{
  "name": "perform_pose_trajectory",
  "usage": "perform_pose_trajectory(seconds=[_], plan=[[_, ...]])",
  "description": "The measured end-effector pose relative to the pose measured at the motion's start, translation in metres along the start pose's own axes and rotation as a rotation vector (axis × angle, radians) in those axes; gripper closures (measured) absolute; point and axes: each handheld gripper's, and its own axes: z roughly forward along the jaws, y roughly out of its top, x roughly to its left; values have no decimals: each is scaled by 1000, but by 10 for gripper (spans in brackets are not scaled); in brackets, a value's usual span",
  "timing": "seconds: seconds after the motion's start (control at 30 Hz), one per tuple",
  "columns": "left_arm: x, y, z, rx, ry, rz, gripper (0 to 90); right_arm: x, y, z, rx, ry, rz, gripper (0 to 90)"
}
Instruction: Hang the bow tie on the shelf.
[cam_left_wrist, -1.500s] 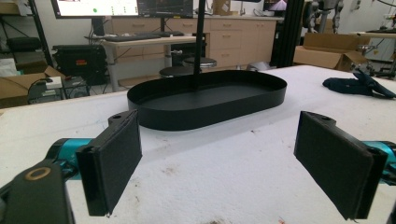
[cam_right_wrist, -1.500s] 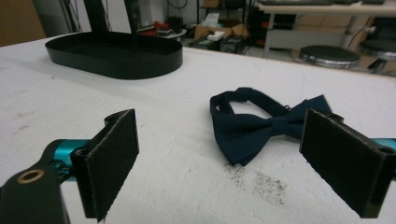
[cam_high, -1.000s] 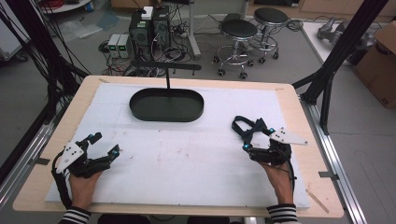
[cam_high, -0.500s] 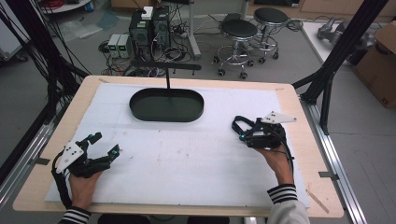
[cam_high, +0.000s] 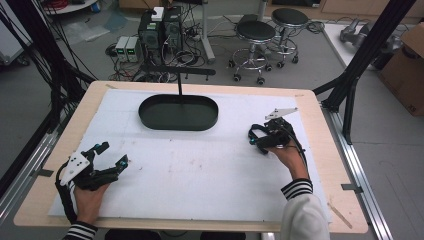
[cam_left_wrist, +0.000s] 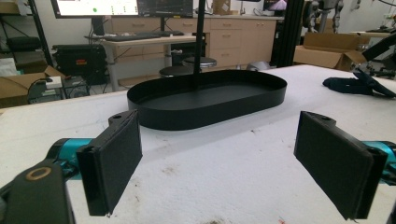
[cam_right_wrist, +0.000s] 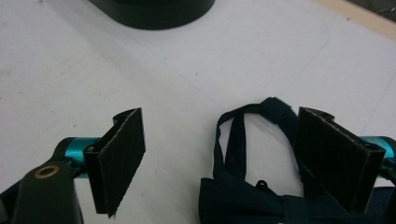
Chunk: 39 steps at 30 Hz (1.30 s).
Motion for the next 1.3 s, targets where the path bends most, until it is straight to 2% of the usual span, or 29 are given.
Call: perform_pose_trajectory(seconds=[0.17,0.23,0.4,0.63,0.73,1.03,1.13,1.27,1.3], plan=[[0,0,0,-1,0,-1,154,1,0,12,64,16,-10,203],[0,0,0,-1,-1,-2,154,1,0,16,86,10,-32,226],[0,0,0,0,-1,-2,154,-4,-1,23,100,0,-14,265],[0,0,0,1,1,-2,155,-11,-4,32,138,10,5,353],[0,0,0,2,1,-3,155,-11,-5,37,161,8,-13,395],[0,0,1,3,1,-3,155,-12,1,45,209,20,-22,478],[0,0,1,3,0,-1,155,-13,2,46,205,25,-1,489],[0,0,1,3,-1,-1,155,-15,-1,48,246,23,-1,511],[0,0,1,3,-1,-1,155,-16,-1,48,243,23,7,517]])
